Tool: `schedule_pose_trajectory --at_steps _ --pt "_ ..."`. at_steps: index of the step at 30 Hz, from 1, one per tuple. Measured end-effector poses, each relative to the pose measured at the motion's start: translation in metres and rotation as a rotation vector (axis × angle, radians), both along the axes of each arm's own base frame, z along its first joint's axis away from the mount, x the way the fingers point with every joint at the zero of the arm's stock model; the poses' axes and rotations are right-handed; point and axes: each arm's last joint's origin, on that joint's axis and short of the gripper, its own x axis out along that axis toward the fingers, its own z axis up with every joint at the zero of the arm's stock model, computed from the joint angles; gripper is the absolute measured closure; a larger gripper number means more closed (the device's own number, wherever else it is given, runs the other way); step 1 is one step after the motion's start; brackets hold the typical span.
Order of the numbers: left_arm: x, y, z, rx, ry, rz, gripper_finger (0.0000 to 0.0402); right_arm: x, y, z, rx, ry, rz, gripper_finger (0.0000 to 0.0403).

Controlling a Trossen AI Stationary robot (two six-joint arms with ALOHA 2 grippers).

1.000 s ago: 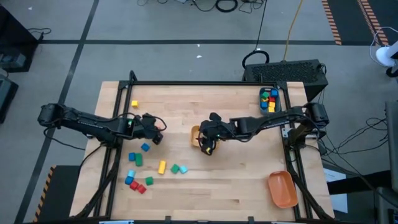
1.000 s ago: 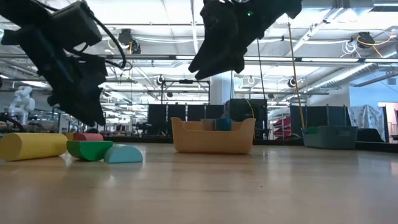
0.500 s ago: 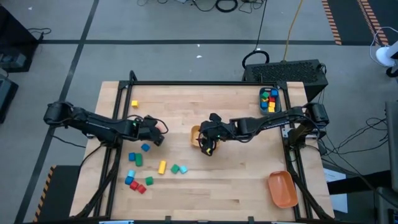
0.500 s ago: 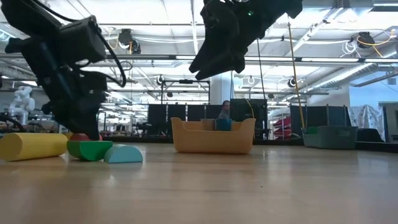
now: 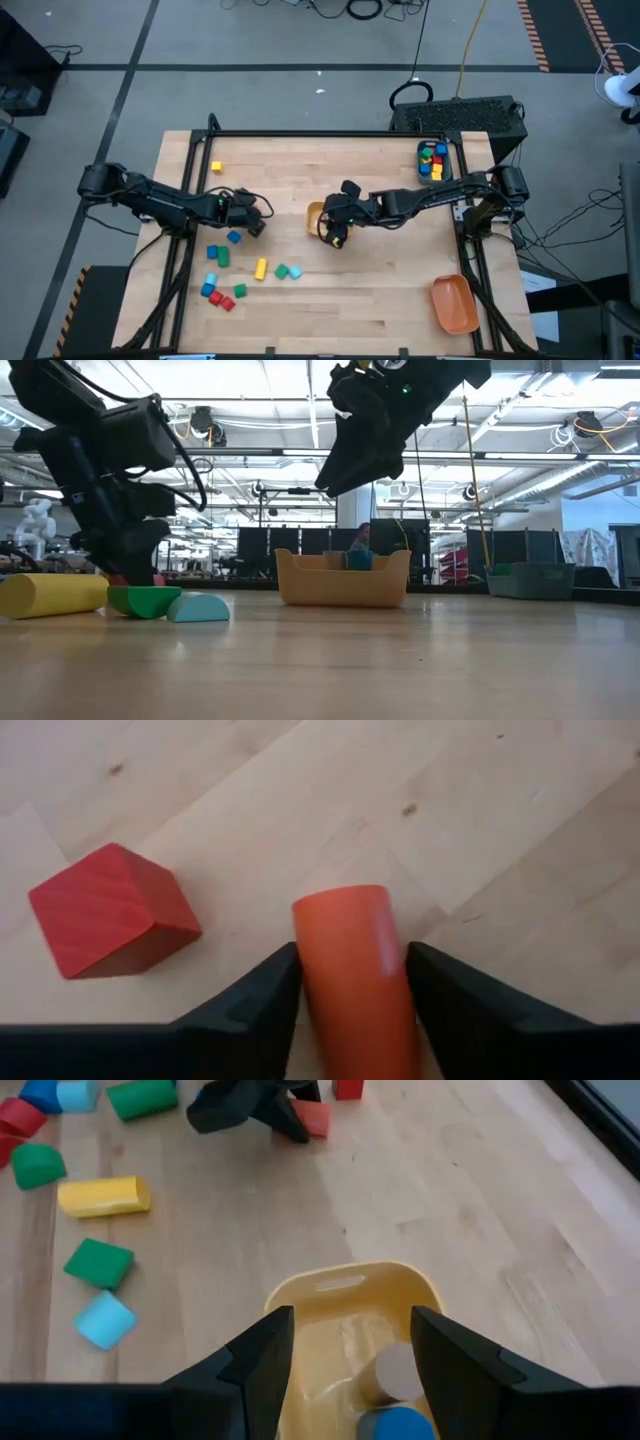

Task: Sort blocks by size
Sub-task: Put the orange cylindrical block into the yellow bin

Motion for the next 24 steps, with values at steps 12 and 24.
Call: schedule_pose_trajectory --at_steps 12,24 --pt "0.001 -0.001 0.0 0.024 0.005 -0.061 0.0266 -0.006 0.007 -0.008 -0.11 0.027 -0.072 0.0216" --pt "0.017 -0.007 0.007 0.037 -0.137 -0.205 0.0266 -0.007 0.008 -0.026 -0.047 -0.086 0.041 0.0216"
